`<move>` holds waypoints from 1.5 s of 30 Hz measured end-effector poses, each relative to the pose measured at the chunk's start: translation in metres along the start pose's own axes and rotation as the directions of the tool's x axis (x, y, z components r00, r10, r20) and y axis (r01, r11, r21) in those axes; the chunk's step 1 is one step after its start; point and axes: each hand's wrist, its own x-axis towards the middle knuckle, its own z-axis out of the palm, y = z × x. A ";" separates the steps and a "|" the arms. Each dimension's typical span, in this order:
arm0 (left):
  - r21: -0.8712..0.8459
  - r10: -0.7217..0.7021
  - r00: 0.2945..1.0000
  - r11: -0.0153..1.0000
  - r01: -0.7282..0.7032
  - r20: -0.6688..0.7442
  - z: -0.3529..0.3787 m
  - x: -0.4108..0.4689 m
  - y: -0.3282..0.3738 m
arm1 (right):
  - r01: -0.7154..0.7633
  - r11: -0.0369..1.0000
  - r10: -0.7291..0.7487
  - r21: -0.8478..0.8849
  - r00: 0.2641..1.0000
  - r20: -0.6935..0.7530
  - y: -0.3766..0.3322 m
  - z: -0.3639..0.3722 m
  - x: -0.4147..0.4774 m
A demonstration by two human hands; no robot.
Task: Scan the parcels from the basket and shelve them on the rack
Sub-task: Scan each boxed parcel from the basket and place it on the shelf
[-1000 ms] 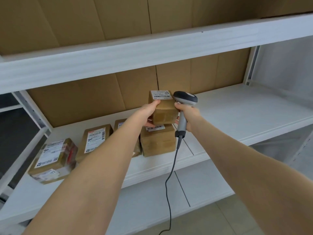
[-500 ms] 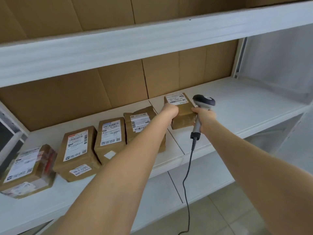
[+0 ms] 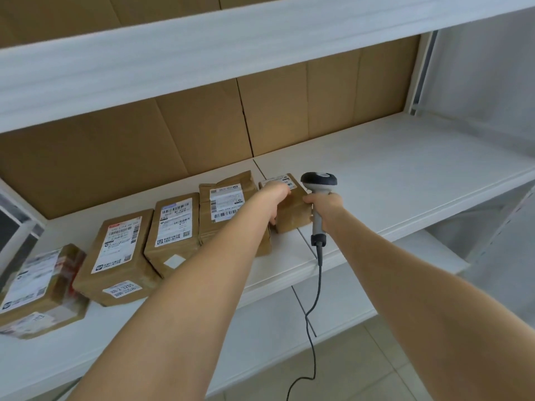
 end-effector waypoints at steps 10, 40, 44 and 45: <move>0.005 0.089 0.996 0.996 -0.089 -0.018 0.003 -0.004 -0.005 | -0.015 1.000 0.015 0.007 1.000 0.025 0.000 -0.005 -0.006; 0.401 0.592 0.781 0.678 -0.616 0.200 0.146 -0.067 0.012 | 0.065 0.859 0.094 0.508 0.955 -0.281 0.029 -0.177 -0.109; 0.414 0.576 0.742 0.617 -0.670 0.342 0.210 -0.096 0.001 | 0.099 0.821 0.175 0.563 0.894 -0.412 0.055 -0.237 -0.140; 0.426 0.576 0.728 0.591 -0.685 0.371 0.226 -0.106 -0.003 | 0.120 0.804 0.182 0.583 0.883 -0.433 0.063 -0.251 -0.149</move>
